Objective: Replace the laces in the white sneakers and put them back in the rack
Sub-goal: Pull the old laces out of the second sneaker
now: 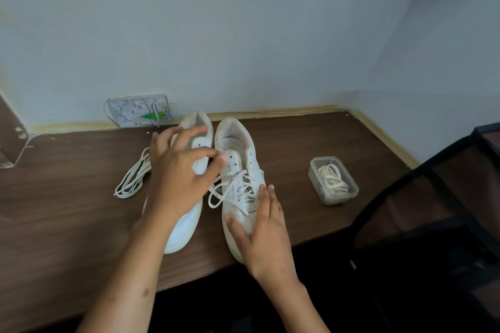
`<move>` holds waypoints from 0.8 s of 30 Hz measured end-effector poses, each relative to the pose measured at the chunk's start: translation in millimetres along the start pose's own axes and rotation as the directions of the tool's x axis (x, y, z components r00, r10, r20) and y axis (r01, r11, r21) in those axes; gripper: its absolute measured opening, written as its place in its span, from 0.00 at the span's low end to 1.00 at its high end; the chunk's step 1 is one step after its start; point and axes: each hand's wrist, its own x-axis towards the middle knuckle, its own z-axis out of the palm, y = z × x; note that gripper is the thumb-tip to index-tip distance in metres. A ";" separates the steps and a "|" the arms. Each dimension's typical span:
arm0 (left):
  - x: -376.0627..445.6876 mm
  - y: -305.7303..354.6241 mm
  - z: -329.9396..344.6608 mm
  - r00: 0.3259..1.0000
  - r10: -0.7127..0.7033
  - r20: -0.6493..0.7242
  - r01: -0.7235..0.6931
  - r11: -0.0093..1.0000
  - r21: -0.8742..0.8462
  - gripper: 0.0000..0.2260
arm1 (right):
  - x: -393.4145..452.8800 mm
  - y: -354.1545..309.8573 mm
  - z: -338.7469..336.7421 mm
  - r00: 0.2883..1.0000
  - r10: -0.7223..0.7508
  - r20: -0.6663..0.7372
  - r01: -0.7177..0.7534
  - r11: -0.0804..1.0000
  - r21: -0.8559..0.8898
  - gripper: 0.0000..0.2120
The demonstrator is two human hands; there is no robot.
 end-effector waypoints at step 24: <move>-6.2 19.8 26.4 0.988 0.142 -0.057 -0.128 0.971 0.201 0.06 | 0.3 -0.9 -0.7 1.000 0.010 0.007 -0.010 1.000 -0.009 0.42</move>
